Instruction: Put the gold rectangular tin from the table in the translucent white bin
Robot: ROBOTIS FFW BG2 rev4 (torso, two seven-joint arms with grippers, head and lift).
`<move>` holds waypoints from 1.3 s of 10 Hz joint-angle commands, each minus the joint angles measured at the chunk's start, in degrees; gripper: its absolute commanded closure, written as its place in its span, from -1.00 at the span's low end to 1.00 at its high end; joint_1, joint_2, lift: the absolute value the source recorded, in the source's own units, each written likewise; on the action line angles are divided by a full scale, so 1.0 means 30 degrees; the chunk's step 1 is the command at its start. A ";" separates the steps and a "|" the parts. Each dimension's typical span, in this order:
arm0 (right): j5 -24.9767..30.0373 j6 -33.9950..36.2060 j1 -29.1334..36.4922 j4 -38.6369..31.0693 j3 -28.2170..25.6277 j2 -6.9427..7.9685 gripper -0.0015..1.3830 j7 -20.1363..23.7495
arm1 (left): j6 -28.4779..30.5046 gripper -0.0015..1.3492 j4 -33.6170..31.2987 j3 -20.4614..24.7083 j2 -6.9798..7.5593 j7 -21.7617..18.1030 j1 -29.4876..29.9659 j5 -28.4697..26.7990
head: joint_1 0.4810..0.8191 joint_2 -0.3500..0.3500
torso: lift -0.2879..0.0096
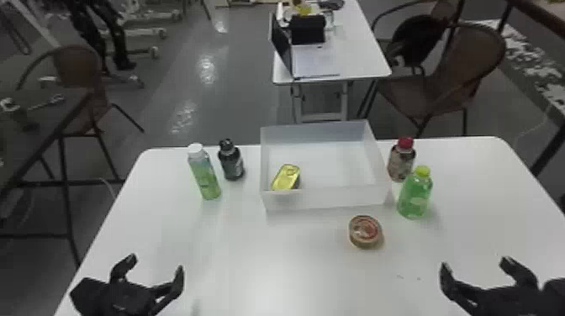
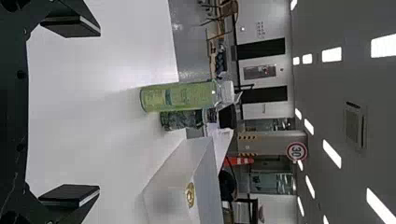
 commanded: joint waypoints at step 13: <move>0.0029 -0.0013 0.0384 0.0024 0.0141 0.0381 -0.85 -0.0447 | -0.0610 -0.82 0.0436 0.0266 -0.0049 0.0059 0.0451 0.1836 | 0.27 0.59 | 0.75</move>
